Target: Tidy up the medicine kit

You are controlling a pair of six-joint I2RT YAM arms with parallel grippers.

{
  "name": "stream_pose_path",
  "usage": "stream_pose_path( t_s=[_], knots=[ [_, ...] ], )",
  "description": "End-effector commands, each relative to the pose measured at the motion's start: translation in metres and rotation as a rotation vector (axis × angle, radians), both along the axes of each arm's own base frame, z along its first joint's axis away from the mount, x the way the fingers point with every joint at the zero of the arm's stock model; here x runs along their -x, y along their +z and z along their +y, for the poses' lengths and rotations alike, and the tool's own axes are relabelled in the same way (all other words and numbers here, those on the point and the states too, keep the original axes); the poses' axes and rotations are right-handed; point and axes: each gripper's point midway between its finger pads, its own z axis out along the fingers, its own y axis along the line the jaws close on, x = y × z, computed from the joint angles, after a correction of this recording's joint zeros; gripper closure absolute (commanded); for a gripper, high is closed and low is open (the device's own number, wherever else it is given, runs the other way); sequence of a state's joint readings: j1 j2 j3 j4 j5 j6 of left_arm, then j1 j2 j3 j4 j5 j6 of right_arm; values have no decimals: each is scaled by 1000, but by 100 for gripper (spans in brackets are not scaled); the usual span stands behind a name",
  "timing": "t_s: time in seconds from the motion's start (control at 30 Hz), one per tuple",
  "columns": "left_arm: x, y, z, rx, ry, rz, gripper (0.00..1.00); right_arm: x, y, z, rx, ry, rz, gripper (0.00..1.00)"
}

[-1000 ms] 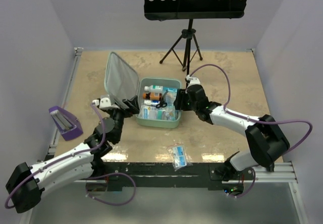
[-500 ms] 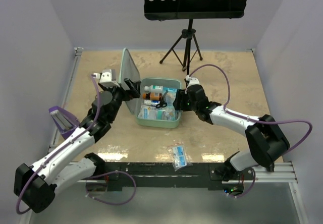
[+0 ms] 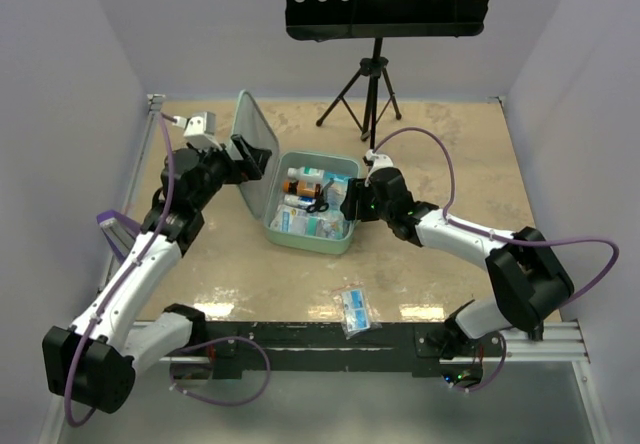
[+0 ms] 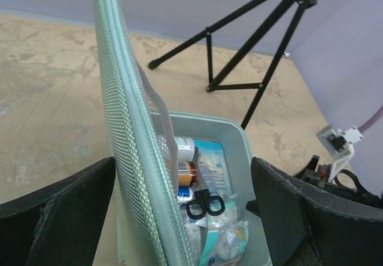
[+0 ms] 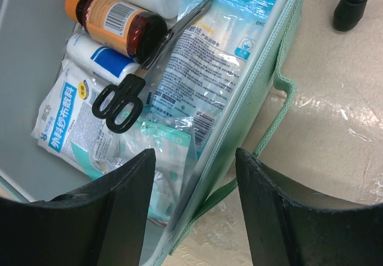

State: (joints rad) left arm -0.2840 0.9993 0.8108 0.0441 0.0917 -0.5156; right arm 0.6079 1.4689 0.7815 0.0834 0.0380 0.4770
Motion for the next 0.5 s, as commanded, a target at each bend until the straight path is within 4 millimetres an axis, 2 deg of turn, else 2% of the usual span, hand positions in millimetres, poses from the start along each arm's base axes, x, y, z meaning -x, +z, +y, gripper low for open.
stream_pose_path(
  t_s=[0.0, 0.27, 0.33, 0.47],
  knots=[
    [8, 52, -21, 60, -133, -104, 0, -5, 12, 5, -15, 22, -37, 39],
    [13, 68, -15, 33, -125, -127, 0, -6, 14, 6, -21, 28, -40, 39],
    [11, 67, -11, 23, -111, -125, 5, -5, 16, 7, -24, 30, -44, 39],
    [7, 61, -5, 9, -96, -113, 24, -3, 20, 5, -25, 30, -49, 40]
  ],
)
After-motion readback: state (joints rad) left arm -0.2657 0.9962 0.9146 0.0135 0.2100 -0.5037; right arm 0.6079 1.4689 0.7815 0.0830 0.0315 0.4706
